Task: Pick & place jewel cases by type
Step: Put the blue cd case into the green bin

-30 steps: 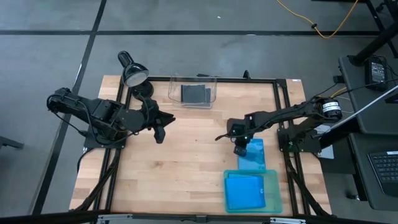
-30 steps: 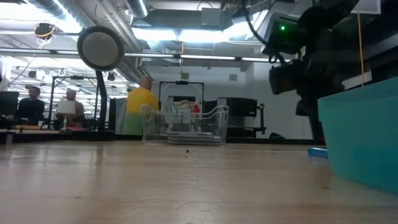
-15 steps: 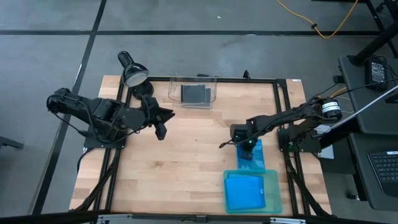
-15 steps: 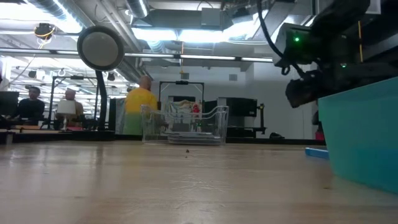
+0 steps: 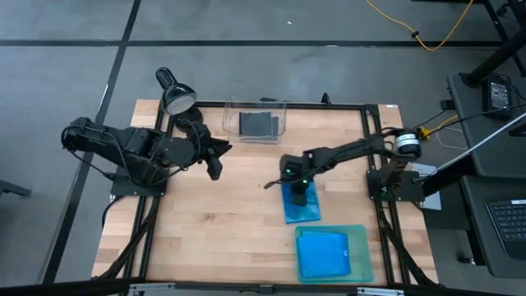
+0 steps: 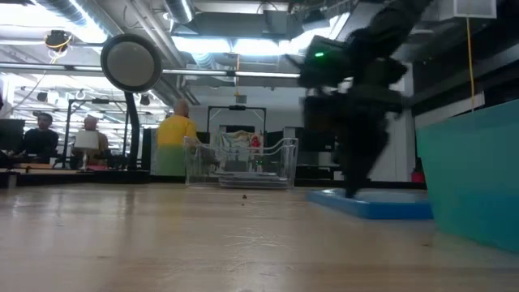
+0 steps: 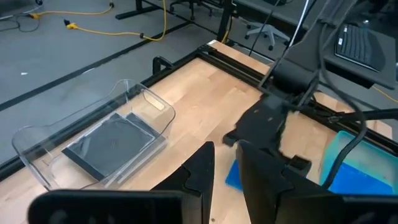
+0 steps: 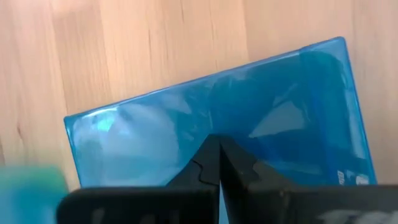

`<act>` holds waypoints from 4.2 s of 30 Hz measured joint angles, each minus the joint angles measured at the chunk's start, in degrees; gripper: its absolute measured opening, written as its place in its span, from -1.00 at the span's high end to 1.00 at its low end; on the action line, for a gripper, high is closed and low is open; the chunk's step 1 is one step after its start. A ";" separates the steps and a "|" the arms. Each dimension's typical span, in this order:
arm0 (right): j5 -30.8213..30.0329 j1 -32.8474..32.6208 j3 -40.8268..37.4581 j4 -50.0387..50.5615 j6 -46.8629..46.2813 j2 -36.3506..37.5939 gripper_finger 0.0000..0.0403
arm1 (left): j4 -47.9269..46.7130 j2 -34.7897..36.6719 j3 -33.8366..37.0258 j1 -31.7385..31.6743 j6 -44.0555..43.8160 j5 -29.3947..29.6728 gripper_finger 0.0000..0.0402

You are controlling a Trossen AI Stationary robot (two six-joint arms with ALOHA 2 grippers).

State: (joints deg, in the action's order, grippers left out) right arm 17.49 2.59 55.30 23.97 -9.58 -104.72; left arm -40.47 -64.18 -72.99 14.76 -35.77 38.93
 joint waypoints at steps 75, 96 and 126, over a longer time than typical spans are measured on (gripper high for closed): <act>-2.61 5.90 -6.92 -1.19 -3.12 5.70 0.97 | 48.59 -18.36 38.86 -6.46 -32.52 -20.67 -0.03; 0.64 5.84 -6.95 -12.95 -2.32 1.96 0.98 | 68.83 -38.37 36.78 -12.21 -33.97 -31.01 -0.07; 1.42 6.03 -7.04 -18.16 -1.76 0.32 0.98 | 67.70 -33.13 31.30 -12.70 -27.34 -30.78 -0.03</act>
State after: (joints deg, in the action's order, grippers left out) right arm 18.92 8.62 48.27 5.80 -11.34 -104.40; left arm 27.23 -97.32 -41.69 2.06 -63.11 8.16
